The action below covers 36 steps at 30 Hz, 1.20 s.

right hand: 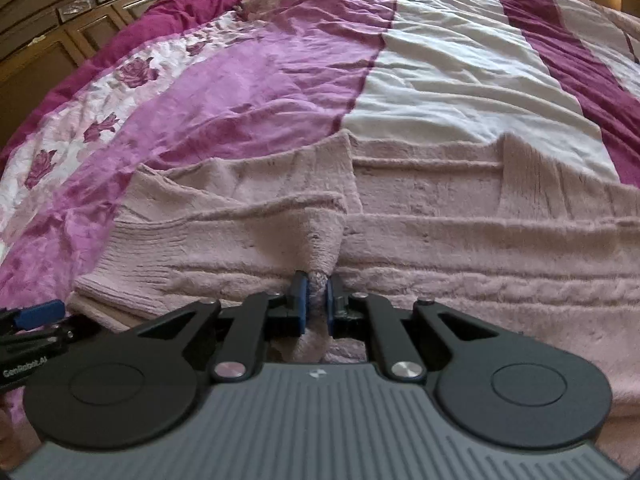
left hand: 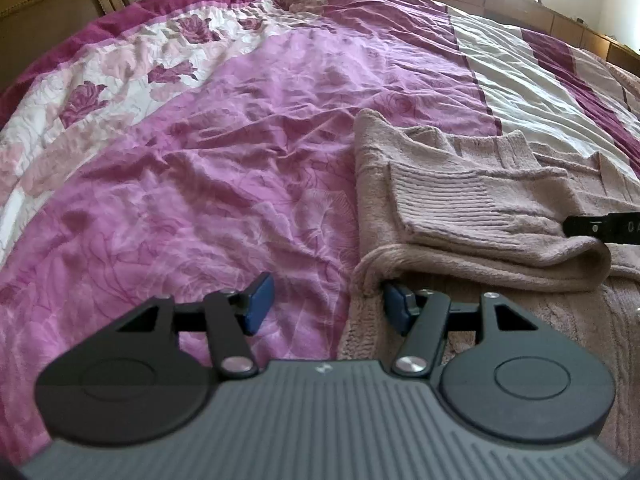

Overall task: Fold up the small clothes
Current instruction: 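Grasp the sleeve cuff with the right gripper while the left gripper releases it, then lay the sleeve across the cardigan front and open the right gripper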

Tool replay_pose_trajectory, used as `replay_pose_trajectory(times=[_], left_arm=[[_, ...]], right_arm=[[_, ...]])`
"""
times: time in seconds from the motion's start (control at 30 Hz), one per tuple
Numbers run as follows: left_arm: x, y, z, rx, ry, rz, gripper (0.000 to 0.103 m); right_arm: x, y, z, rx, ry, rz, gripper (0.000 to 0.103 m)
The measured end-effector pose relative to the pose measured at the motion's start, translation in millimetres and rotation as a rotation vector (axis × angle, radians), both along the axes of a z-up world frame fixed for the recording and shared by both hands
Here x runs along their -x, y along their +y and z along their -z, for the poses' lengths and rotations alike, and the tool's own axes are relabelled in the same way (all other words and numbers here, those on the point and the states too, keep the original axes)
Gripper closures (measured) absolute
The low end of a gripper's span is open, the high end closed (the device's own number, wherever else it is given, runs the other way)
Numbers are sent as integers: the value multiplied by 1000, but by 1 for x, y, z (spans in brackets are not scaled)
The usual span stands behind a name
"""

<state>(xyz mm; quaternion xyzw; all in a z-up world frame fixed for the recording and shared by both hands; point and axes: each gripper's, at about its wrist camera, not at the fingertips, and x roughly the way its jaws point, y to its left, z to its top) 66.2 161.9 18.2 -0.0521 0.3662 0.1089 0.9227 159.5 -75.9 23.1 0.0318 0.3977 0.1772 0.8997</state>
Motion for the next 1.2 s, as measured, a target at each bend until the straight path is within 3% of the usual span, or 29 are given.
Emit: replay_pose_trajectory(times=[0.1, 0.27, 0.47, 0.83, 1.07, 1.2], left_arm=[[0, -1, 0, -5, 0, 5, 41], [5, 0, -9, 2, 7, 30, 42], [19, -1, -24, -23, 10, 80, 43], [35, 10, -32, -17, 11, 61, 43], [39, 17, -28, 1, 20, 42, 43], [40, 20, -28, 9, 21, 35, 43]], right_arm=[[2, 3, -2, 4, 1, -2, 89], [19, 6, -19, 12, -34, -3, 63], [46, 21, -43, -36, -94, -62, 49], [69, 100, -41, -48, -91, -252, 46], [60, 120, -27, -35, -75, -253, 46], [50, 124, -18, -27, -51, -228, 55]])
